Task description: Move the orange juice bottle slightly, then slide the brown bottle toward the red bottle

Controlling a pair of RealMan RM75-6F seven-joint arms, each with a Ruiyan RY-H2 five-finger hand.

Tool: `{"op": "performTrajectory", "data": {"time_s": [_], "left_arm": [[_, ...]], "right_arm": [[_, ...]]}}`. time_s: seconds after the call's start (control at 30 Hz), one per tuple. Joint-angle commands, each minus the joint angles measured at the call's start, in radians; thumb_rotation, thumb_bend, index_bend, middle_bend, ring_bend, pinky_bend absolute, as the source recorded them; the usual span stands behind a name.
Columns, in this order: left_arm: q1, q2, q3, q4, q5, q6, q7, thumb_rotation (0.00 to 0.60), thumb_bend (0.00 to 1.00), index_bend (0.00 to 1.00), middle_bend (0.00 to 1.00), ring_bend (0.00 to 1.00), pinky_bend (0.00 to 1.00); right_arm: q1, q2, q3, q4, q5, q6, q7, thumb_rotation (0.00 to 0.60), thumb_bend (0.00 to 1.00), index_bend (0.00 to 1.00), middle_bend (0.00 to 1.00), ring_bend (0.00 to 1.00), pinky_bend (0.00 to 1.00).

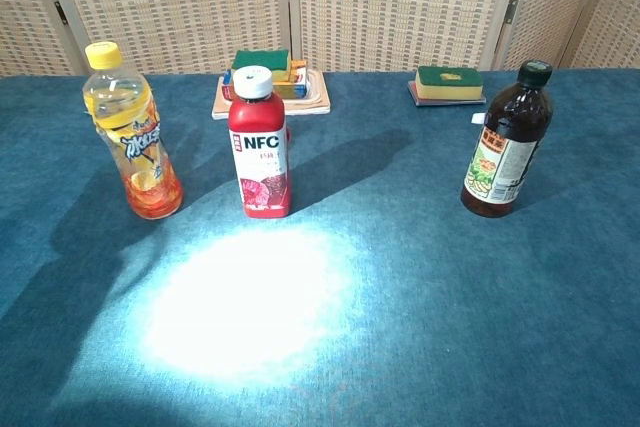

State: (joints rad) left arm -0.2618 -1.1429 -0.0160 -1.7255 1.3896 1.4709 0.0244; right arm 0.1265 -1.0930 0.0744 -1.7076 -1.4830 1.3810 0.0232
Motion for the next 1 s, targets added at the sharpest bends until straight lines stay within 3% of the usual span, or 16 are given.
{"op": "performTrajectory", "data": {"time_s": [0.03, 0.2, 0.37, 0.67, 1.0], "left_arm": [[0.068, 0.012, 0.041, 0.053, 0.086, 0.091, -0.024, 0.600, 0.14, 0.00, 0.00, 0.13, 0.37], [0.093, 0.036, 0.064, 0.042, 0.124, 0.095, -0.023, 0.600, 0.14, 0.00, 0.01, 0.13, 0.37], [0.105, 0.062, 0.053, 0.010, 0.129, 0.096, -0.010, 0.600, 0.14, 0.06, 0.02, 0.13, 0.37], [0.123, 0.076, 0.043, -0.008, 0.122, 0.080, -0.037, 0.600, 0.14, 0.10, 0.02, 0.13, 0.37], [0.136, 0.096, 0.026, -0.016, 0.132, 0.078, -0.094, 0.600, 0.14, 0.14, 0.02, 0.13, 0.37]], "right_arm": [[0.027, -0.046, 0.024, 0.031, 0.022, -0.020, 0.014, 0.600, 0.21, 0.28, 0.22, 0.14, 0.29], [0.067, -0.071, 0.043, 0.025, 0.083, -0.106, 0.091, 0.600, 0.21, 0.28, 0.22, 0.14, 0.29], [0.105, -0.128, 0.071, 0.064, 0.113, -0.134, 0.102, 0.600, 0.21, 0.28, 0.21, 0.14, 0.29], [0.175, -0.214, 0.136, 0.162, 0.197, -0.203, 0.147, 0.600, 0.18, 0.28, 0.21, 0.14, 0.29], [0.255, -0.299, 0.147, 0.279, 0.202, -0.291, 0.198, 0.600, 0.11, 0.28, 0.18, 0.14, 0.29]]}}
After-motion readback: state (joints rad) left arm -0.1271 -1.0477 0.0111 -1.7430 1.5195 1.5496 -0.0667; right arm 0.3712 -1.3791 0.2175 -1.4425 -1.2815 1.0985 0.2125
